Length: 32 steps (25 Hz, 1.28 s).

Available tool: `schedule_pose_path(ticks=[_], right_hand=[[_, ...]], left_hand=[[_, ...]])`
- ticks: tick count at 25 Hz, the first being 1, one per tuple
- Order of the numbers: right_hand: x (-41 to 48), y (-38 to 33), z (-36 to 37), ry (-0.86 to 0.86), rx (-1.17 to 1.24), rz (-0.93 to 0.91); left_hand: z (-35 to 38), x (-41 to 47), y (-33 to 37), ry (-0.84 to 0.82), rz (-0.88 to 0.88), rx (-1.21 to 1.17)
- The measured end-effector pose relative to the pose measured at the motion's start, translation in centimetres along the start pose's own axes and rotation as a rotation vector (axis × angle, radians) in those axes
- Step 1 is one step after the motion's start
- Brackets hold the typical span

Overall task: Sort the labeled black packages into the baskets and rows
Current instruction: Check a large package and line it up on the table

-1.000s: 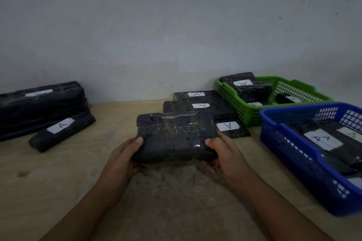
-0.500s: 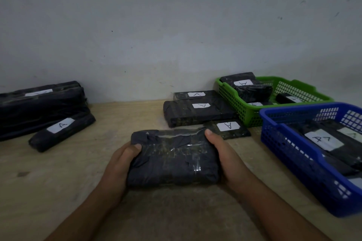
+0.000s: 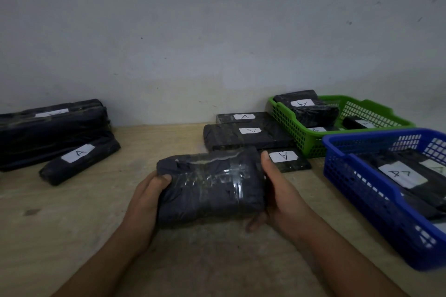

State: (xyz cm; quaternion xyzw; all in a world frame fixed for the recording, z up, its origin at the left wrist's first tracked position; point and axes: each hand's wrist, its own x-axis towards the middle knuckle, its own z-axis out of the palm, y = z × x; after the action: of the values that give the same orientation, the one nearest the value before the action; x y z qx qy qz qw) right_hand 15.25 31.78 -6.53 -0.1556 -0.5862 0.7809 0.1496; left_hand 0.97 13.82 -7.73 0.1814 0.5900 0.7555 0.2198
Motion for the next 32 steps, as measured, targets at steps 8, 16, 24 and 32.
schedule_pose_path(ticks=[8, 16, 24, 32], right_hand=[[-1.0, -0.7, -0.2, -0.143, 0.225, -0.031], [-2.3, -1.2, 1.4, 0.095, -0.183, -0.48], [-3.0, -0.4, 1.7, 0.089, -0.666, -0.641], [-2.4, 1.2, 2.3, -0.124, -0.575, -0.485]], left_hand=[[0.2, 0.5, -0.3, -0.062, 0.046, -0.102], [1.3, -2.3, 0.4, -0.025, 0.524, 0.273], [2.0, -3.6, 0.4, -0.288, 0.352, 0.175], [0.3, -1.8, -0.6, -0.26, 0.19, 0.119]])
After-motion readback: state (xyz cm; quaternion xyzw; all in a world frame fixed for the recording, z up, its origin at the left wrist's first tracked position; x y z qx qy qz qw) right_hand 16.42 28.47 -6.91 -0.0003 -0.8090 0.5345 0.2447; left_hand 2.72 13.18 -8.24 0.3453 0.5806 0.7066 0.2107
